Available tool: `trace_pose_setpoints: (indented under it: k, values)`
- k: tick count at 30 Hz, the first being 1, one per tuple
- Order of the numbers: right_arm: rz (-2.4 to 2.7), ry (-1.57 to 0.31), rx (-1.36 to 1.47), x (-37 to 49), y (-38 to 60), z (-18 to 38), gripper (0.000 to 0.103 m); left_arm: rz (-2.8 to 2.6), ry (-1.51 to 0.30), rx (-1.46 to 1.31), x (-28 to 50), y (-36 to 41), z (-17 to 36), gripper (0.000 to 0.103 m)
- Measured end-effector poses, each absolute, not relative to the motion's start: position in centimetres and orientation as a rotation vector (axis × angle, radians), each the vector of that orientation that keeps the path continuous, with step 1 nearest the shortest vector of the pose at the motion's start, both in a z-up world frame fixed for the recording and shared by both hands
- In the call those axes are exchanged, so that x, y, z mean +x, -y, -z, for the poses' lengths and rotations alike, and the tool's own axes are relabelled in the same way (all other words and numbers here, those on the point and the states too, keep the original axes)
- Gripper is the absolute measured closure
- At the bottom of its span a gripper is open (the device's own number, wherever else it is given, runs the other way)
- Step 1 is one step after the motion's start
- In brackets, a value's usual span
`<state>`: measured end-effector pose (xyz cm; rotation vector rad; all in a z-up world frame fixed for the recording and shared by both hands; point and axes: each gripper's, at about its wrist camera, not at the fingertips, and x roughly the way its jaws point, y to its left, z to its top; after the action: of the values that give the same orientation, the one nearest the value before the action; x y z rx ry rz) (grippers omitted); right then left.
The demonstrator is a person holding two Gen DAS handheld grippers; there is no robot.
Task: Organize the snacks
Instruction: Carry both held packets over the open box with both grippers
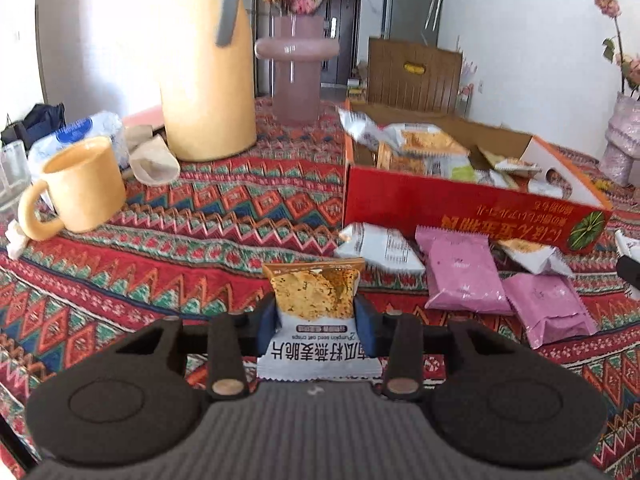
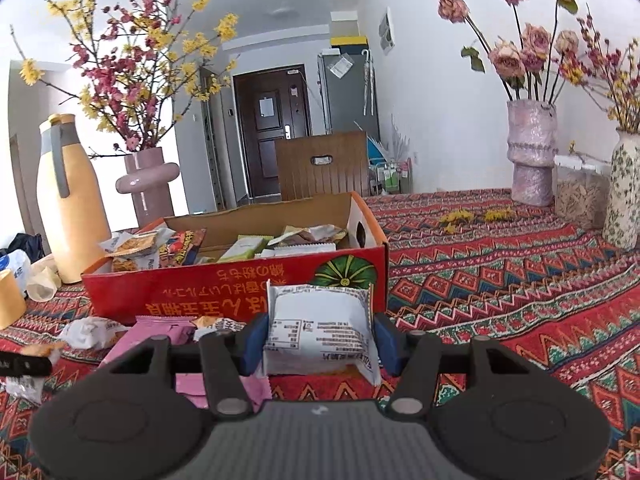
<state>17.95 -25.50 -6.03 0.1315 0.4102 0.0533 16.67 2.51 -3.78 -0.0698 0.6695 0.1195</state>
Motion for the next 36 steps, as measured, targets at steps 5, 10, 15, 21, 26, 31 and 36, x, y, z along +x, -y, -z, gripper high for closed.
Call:
trace_pose_setpoints:
  k: [5,10,15,21,26,31,36]
  values:
    - [-0.071,-0.391,0.117,17.0,25.0,5.0,0.048,-0.095,-0.613,-0.07,16.1,-2.2,2.1,0.062]
    - [-0.087,-0.362,0.105,16.8,24.3,3.7,0.048,-0.056,-0.548,-0.063,16.3,-1.0,0.1,0.062]
    - [-0.099,-0.32,0.09,17.2,23.7,2.1,0.048,-0.025,-0.494,-0.056,17.3,0.3,-1.8,0.061]
    - [-0.104,-0.269,0.074,18.3,23.2,0.1,0.048,0.005,-0.42,-0.045,18.5,2.0,-3.9,0.061]
    - [-0.105,-0.241,0.057,20.0,22.9,-1.0,0.048,0.02,-0.377,-0.038,20.2,3.2,-5.0,0.061]
    - [-0.102,-0.226,0.046,22.3,22.9,-1.9,0.048,0.025,-0.373,-0.051,22.8,3.8,-5.4,0.061]
    - [-0.098,-0.23,0.046,25.1,23.1,-2.2,0.048,0.018,-0.388,-0.064,25.9,4.5,-5.0,0.061]
